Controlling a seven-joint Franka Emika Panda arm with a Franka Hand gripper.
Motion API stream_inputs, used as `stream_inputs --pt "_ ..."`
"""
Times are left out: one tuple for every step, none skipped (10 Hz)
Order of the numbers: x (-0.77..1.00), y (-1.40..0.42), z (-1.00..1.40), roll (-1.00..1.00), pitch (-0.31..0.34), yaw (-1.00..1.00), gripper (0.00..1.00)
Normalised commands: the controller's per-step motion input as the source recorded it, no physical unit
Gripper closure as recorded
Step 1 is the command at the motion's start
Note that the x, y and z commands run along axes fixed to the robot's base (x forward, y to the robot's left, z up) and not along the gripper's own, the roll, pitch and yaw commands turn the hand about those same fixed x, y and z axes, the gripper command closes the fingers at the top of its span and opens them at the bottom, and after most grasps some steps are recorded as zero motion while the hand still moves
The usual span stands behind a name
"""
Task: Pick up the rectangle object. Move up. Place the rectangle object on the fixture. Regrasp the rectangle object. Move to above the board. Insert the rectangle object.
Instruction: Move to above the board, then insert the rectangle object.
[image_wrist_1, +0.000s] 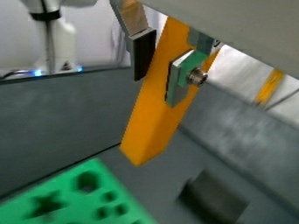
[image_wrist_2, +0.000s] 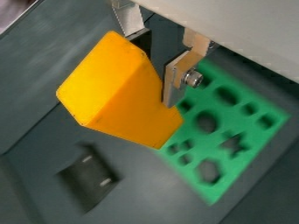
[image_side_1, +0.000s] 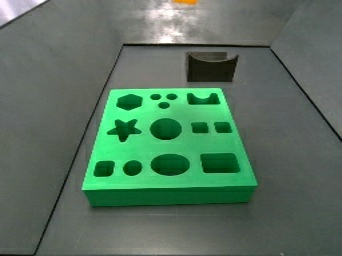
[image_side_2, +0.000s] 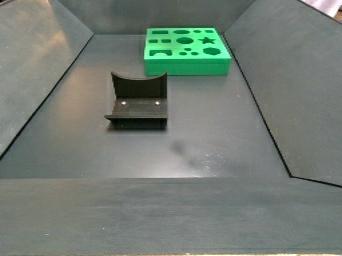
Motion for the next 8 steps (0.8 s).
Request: stream_inputs --pt "-0.42 -0.35 0.01 -1.00 -0.144 -0.19 1.00" --pt "-0.21 -0.13 0.01 -1.00 -0.122 -0.18 1.00" --pt "-0.09 -0.01 0.00 -0.88 -0.105 -0.15 1.00" --pt "-0.05 0.01 0.00 -0.67 -0.068 -0.10 1.00" --pt "-0.05 0.01 0.00 -0.53 -0.052 -0.08 1.00" --pt "-0.04 0.01 0.00 -0.26 -0.041 -0.03 1.00" --pt "0.00 -0.09 -0.16 -0.02 0.000 0.00 1.00" --pt "-0.06 0.00 -0.06 -0.08 -0.031 0.06 1.00"
